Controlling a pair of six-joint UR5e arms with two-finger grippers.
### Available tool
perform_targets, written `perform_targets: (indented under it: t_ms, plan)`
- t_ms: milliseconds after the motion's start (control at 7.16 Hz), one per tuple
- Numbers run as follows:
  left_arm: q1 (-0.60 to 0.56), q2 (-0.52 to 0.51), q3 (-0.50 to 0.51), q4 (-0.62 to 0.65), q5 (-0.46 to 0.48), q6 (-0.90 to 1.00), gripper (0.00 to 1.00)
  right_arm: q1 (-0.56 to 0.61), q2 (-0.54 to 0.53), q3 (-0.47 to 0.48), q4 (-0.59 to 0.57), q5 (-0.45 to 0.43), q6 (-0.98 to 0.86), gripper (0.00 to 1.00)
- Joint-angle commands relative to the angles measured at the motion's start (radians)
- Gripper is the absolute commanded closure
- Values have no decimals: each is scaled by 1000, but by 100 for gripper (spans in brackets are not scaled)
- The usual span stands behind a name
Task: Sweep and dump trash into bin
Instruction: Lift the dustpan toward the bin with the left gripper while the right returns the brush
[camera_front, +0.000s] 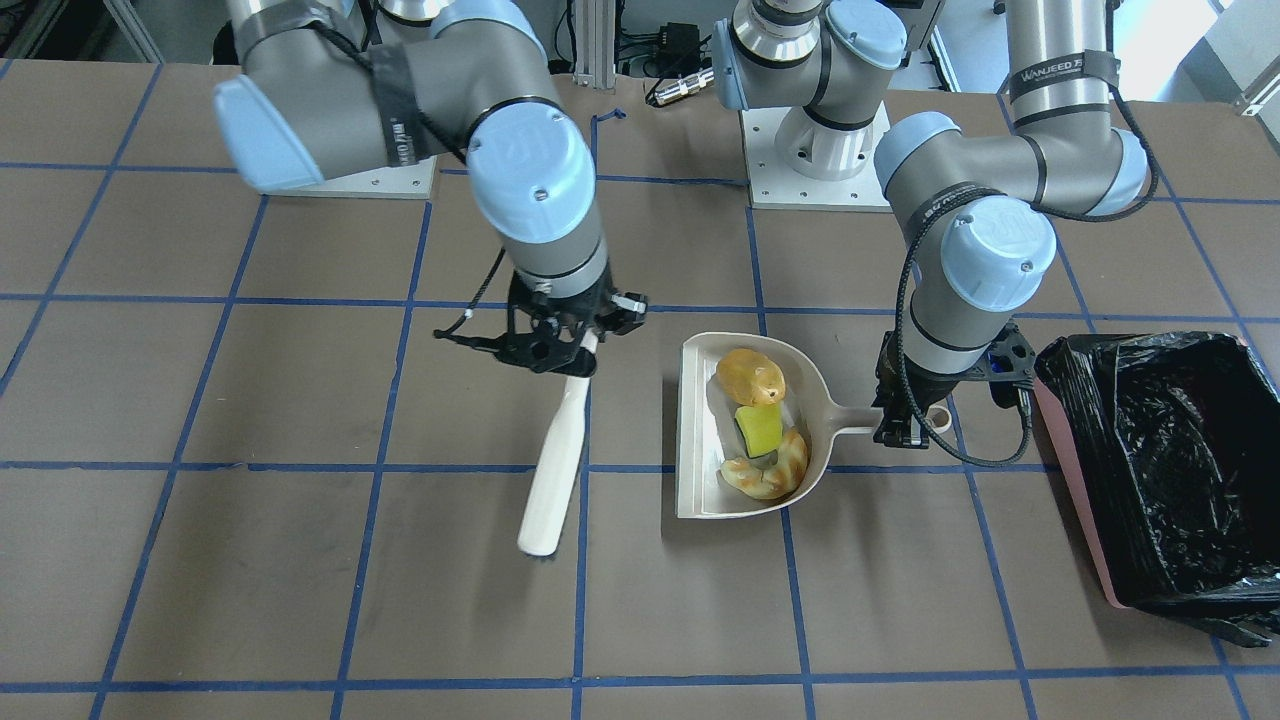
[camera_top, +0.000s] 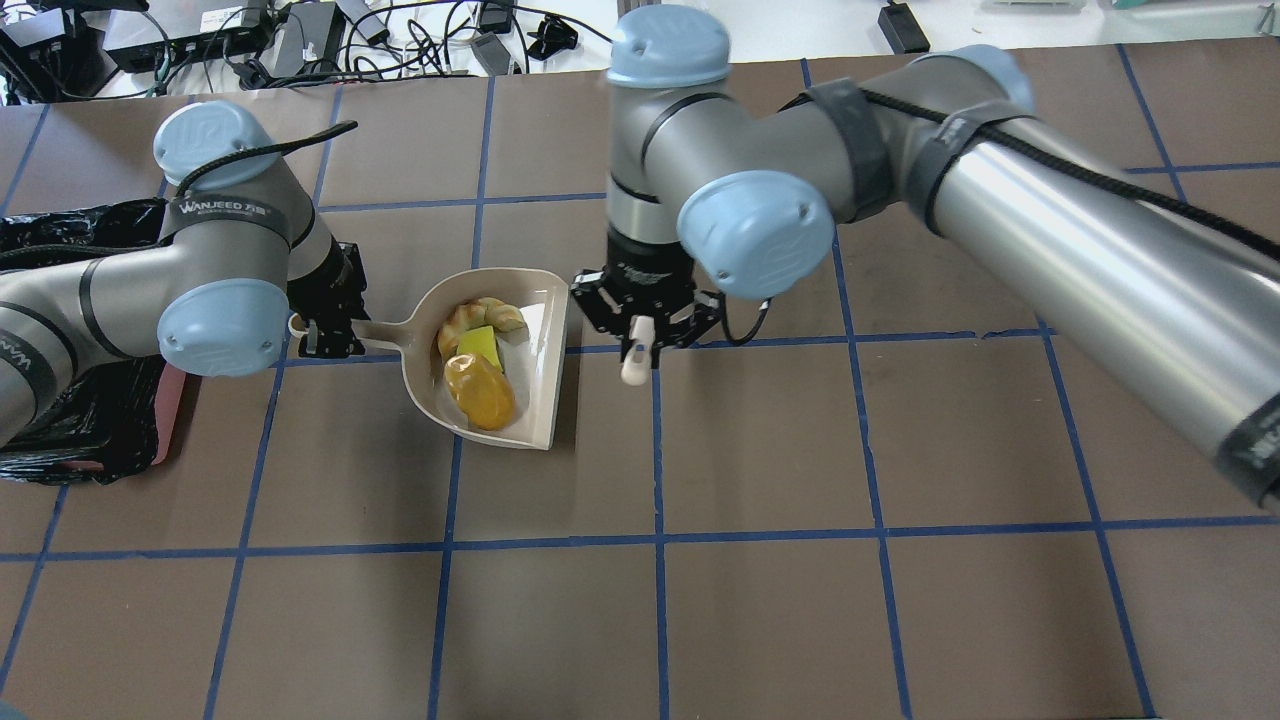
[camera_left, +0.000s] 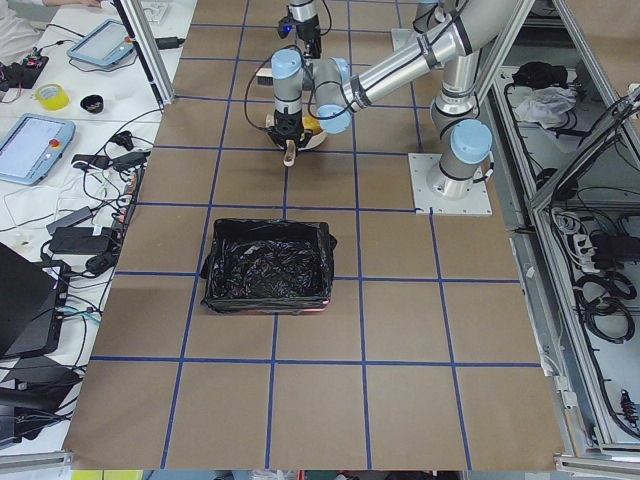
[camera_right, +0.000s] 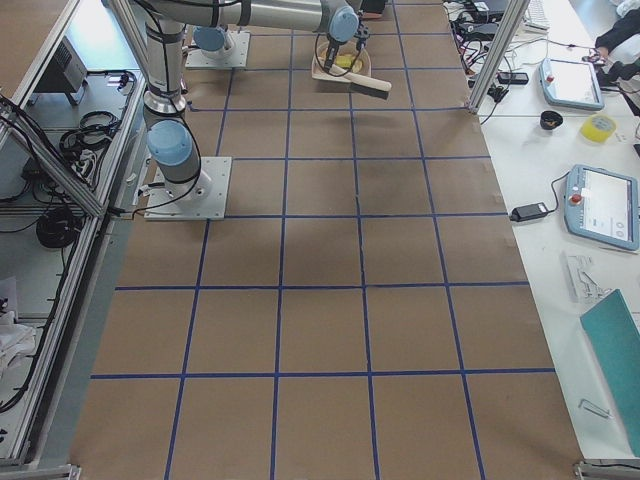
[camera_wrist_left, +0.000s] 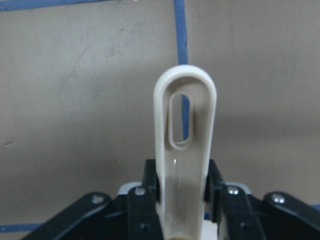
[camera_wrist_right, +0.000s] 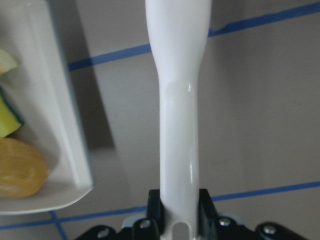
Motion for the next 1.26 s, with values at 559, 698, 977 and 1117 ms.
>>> perform_targets:
  t_ms: [559, 698, 977, 1117]
  plan:
    - [279, -41, 476, -368, -131, 315, 100, -641, -61, 265, -291, -235, -787, 100]
    - [340, -67, 546, -392, -132, 400, 100, -710, -60, 341, -384, -220, -894, 100]
    - [459, -145, 686, -429, -135, 546, 100, -727, -56, 351, -407, -221, -926, 100]
    - [508, -200, 763, -428, -135, 653, 100, -725, -64, 348, -366, -219, -929, 100]
